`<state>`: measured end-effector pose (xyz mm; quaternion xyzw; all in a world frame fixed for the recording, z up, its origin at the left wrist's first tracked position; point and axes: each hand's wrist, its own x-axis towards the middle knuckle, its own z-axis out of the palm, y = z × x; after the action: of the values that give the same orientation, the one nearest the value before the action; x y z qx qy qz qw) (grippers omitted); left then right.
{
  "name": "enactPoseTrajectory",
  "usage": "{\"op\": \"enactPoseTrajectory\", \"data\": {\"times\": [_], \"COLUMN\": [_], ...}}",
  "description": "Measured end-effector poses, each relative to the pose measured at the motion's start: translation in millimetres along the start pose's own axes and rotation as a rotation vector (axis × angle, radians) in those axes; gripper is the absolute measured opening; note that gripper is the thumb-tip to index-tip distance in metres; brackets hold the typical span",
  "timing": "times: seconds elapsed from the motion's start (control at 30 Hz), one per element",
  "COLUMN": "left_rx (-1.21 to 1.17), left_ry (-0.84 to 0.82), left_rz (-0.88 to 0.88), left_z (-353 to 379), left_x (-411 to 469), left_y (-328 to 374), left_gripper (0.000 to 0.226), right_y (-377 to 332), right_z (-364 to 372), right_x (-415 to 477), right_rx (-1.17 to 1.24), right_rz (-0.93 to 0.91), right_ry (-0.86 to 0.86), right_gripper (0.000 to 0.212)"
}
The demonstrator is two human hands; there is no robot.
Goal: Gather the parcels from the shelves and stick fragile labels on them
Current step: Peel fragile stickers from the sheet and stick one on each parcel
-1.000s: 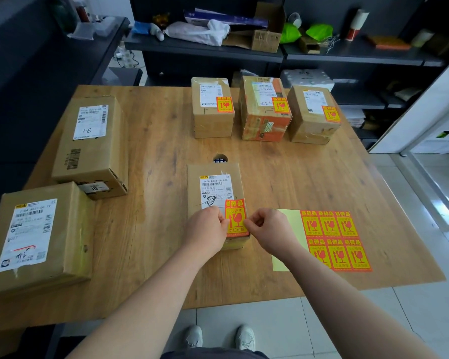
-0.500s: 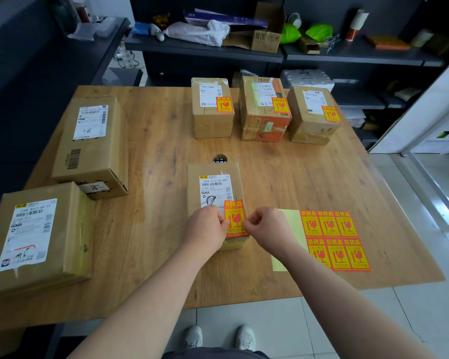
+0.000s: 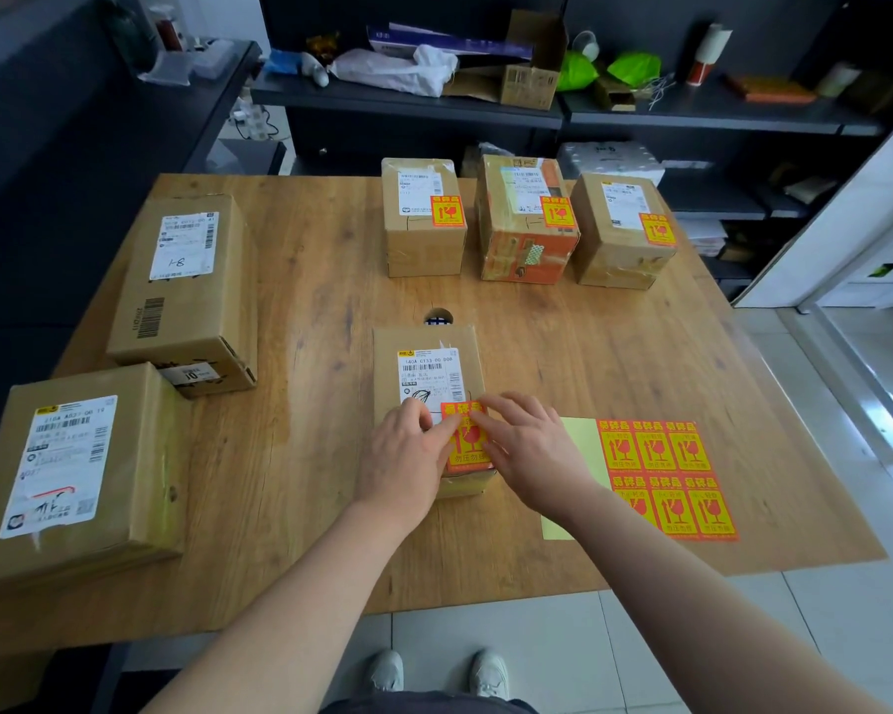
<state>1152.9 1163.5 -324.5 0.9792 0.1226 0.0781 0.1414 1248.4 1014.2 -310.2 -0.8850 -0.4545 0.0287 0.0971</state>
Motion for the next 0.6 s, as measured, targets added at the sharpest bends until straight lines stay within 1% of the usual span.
{"op": "enactPoseTrajectory", "data": {"times": [0.07, 0.13, 0.23, 0.33, 0.43, 0.6], "left_rx": [0.047, 0.086, 0.123, 0.186, 0.207, 0.224], "left_ry": [-0.017, -0.015, -0.016, -0.042, -0.076, -0.125], "left_rz": [-0.008, -0.025, -0.056, -0.067, -0.080, -0.066], "left_z": [2.0, 3.3, 3.5, 2.5, 0.8, -0.5], "left_x": [-0.7, -1.5, -1.7, -0.1, 3.2, 1.4], "left_y": [-4.0, -5.4, -5.4, -6.9, -8.1, -13.2], "left_gripper": [0.041, 0.044, 0.047, 0.050, 0.052, 0.064], "right_y": [3.0, 4.0, 3.6, 7.1, 12.0, 12.8], "right_z": [-0.2, -0.5, 1.2, 6.7, 11.2, 13.3], "right_x": [0.4, 0.4, 0.7, 0.5, -0.4, -4.4], "right_rx": [-0.077, -0.148, -0.209, -0.205, -0.141, -0.126], "right_rz": [-0.050, -0.091, -0.103, -0.057, -0.003, -0.034], "right_ry": [-0.031, -0.024, -0.025, -0.085, -0.139, -0.168], "right_gripper": [0.039, 0.038, 0.039, 0.048, 0.054, 0.062]}}
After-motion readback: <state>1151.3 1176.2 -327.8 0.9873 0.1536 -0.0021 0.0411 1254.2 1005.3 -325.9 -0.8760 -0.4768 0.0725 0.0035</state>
